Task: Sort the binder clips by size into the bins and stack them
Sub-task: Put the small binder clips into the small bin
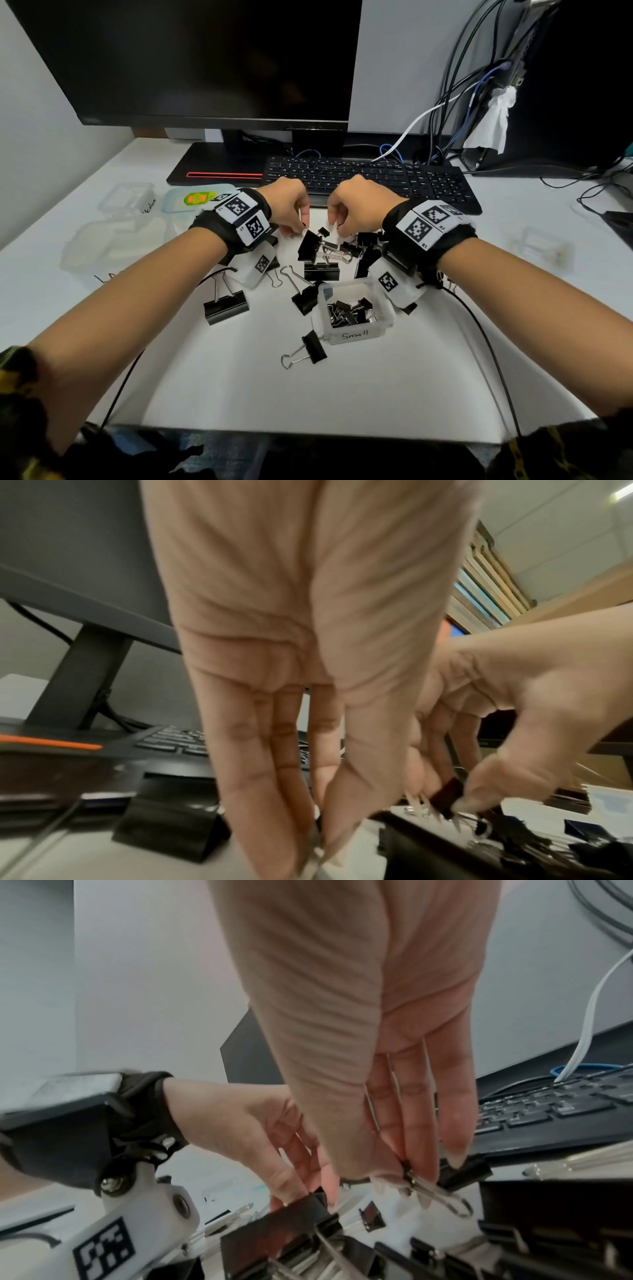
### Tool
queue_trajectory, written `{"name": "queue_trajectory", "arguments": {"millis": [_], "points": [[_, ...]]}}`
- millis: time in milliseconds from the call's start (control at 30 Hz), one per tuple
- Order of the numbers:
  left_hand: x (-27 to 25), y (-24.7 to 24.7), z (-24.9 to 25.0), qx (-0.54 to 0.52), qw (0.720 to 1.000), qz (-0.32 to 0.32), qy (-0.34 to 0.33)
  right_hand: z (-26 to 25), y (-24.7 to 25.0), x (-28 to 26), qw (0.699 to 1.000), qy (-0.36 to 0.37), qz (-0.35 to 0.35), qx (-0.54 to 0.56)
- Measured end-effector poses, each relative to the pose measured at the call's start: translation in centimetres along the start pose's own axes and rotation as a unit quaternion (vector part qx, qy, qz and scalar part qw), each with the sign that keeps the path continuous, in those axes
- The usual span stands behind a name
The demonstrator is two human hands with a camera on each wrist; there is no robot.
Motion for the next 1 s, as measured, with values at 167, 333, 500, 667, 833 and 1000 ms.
{"name": "queue_trajectory", "arguments": {"millis": [167, 333, 500, 667, 833, 1000], "points": [[-1.7, 1.6, 0.1, -0.059, 0.996, 0.067, -0.024, 0.1, 1.7, -2.2, 0.996, 0.018, 0.046, 0.076], [-5.6, 3.0, 1.4, -0.11, 0.982, 0.116, -0.098, -0.6, 1.7, -5.8, 0.98, 0.031, -0.004, 0.198], [-8.5, 3.3, 3.5, -0.147, 0.971, 0.122, -0.141, -2.8, -0.5, -8.7, 0.927, 0.041, -0.143, 0.343], [-10.4, 1.3, 6.7, -0.157, 0.97, 0.008, -0.185, 0.2, 1.4, -7.5, 0.979, 0.008, -0.029, 0.2], [-11.1, -2.9, 8.5, -0.093, 0.971, -0.076, -0.206, 2.1, 1.1, -6.3, 0.988, -0.024, -0.013, 0.15], [-10.1, -2.0, 7.9, -0.114, 0.969, -0.077, -0.207, 2.2, 0.6, -5.1, 0.992, -0.014, -0.003, 0.128]]}}
Point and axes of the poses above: each hand's wrist, its own x-axis towards the middle knuckle, its own y-axis out of the back of the hand, z = x × y, the point moved 10 cm from there along x, towards the middle knuckle, and after that the axes turned 7 degrees about y, right-handed, at the moved point
